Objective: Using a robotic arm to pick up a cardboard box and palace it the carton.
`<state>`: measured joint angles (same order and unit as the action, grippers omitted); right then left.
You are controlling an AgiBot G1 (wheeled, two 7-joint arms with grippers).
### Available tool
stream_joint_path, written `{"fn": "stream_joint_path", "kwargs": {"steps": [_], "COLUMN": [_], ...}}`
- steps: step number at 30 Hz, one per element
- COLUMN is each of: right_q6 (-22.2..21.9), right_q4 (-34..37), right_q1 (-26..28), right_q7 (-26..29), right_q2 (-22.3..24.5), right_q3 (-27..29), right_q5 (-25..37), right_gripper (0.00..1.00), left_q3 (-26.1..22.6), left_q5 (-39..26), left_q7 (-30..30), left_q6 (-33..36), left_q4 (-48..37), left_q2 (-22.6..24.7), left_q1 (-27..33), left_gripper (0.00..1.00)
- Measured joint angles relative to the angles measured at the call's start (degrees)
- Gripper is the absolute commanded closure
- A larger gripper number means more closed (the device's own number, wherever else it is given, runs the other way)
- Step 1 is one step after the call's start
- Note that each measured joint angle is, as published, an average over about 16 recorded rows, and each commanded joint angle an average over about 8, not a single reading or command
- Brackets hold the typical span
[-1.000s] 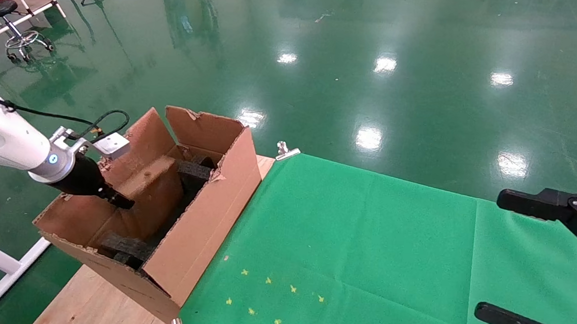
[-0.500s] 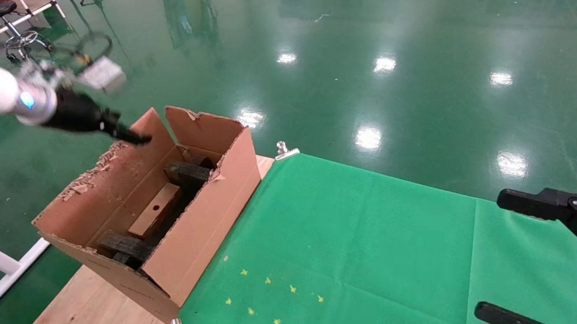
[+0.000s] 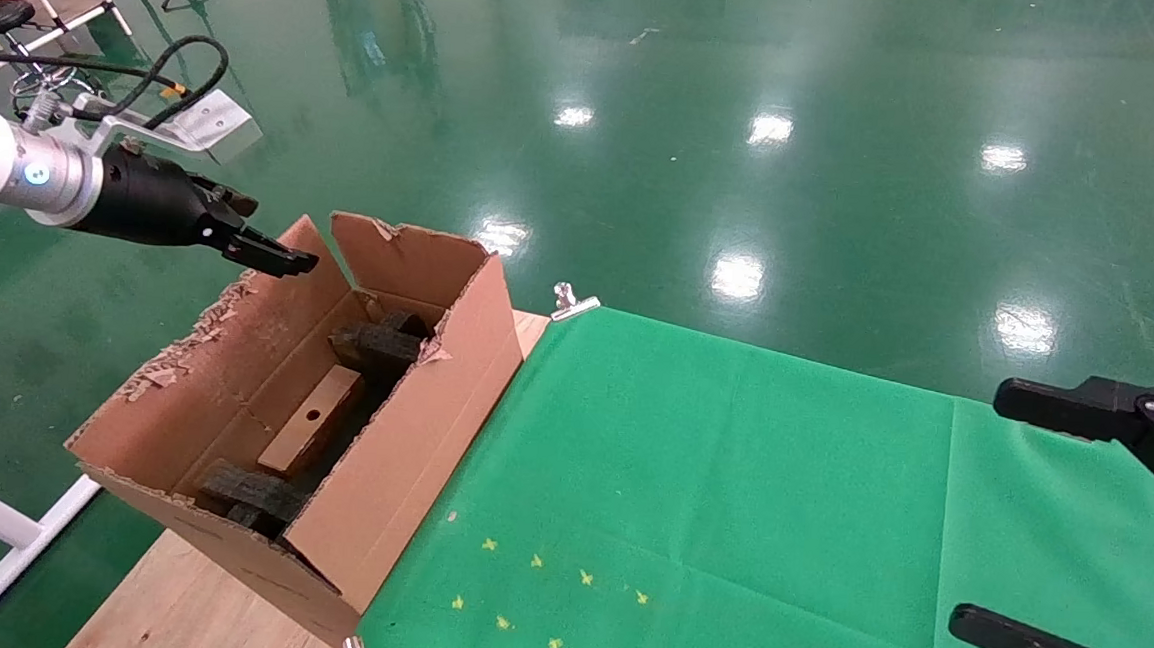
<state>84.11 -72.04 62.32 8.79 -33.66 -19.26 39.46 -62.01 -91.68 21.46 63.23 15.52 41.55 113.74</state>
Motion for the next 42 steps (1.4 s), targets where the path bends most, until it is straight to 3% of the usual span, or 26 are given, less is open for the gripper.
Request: {"fn": "stream_joint_path", "kwargs": {"steps": [12, 42], "right_q6": [0.00, 0.00], "right_q4": [0.01, 0.01], "right_q1": [0.00, 0.01], "right_q7": [0.00, -0.01], "right_q2": [0.00, 0.01], "right_q3": [0.00, -0.02], "right_q5": [0.00, -0.02], "right_gripper": [0.00, 0.00], "left_q3": [4.90, 27.97], "left_q5": [5.29, 30.30], "left_q7": [-1.04, -6.47], "left_q6": [2.16, 13.56], "left_q4": [5.52, 35.02], "left_q2": [-0.49, -3.88], "left_q1": [-5.71, -31.80], "left_gripper": [0.00, 0.00]}}
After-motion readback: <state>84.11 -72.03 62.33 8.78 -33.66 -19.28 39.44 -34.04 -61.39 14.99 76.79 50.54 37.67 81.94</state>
